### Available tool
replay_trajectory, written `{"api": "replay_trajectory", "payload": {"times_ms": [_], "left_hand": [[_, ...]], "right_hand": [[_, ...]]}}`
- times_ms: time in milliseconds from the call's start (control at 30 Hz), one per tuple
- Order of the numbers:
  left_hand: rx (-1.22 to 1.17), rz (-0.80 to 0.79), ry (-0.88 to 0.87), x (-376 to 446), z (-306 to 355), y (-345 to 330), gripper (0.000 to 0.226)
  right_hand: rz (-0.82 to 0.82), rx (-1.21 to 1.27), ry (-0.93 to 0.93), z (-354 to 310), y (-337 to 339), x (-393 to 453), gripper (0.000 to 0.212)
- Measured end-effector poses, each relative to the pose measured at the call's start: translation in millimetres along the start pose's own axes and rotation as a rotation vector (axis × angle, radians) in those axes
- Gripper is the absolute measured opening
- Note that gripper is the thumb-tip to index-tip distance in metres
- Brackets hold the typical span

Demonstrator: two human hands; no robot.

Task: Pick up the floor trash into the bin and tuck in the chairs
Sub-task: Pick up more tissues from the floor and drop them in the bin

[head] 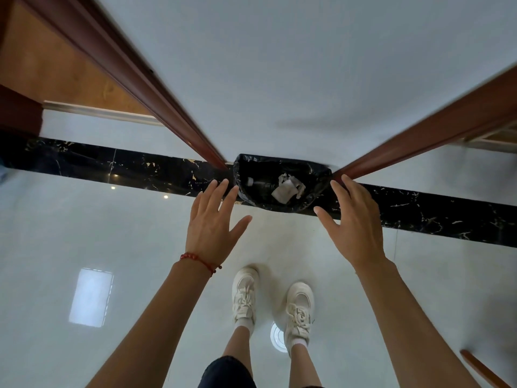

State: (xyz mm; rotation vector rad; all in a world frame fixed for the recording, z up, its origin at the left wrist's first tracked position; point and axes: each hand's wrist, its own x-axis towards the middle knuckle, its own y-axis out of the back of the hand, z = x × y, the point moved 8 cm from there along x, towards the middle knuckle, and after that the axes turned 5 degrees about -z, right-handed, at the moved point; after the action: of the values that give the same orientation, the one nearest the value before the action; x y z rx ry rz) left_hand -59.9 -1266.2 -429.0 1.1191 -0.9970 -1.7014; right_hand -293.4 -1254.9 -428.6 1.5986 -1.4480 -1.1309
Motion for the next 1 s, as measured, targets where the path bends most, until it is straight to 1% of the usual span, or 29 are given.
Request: {"api": "replay_trajectory", "payload": {"times_ms": [100, 233, 333, 433, 667, 867, 1000], "left_hand": [[-0.014, 0.002, 0.012, -18.5, 16.0, 29.1, 0.062], [-0.021, 0.013, -0.018, -41.5, 46.9, 82.0, 0.064], [-0.032, 0.04, -0.055, -60.9, 74.0, 121.5, 0.064], [-0.017, 0.043, -0.111, -89.0, 101.1, 150.6, 0.062], [-0.031, 0.061, -0.119, -145.4, 140.1, 204.9, 0.066], [-0.006, 0.051, -0.231, -163.5, 182.0, 232.6, 0.074], [0.019, 0.055, -0.339, -165.0, 204.1, 248.1, 0.068]], "right_hand": [[0.027, -0.002, -0.019, -1.7, 46.5, -16.1, 0.055], [0.061, -0.021, -0.056, -2.1, 114.7, -41.6, 0.056], [0.089, -0.003, -0.071, -6.3, 160.5, -66.4, 0.054], [0.121, -0.007, -0.076, -12.2, 198.0, -94.3, 0.057], [0.186, 0.007, -0.064, -29.2, 261.6, -162.0, 0.056], [0.231, 0.013, -0.108, -36.4, 297.4, -198.2, 0.058], [0.259, -0.016, -0.194, -36.1, 316.6, -220.5, 0.06]]}}
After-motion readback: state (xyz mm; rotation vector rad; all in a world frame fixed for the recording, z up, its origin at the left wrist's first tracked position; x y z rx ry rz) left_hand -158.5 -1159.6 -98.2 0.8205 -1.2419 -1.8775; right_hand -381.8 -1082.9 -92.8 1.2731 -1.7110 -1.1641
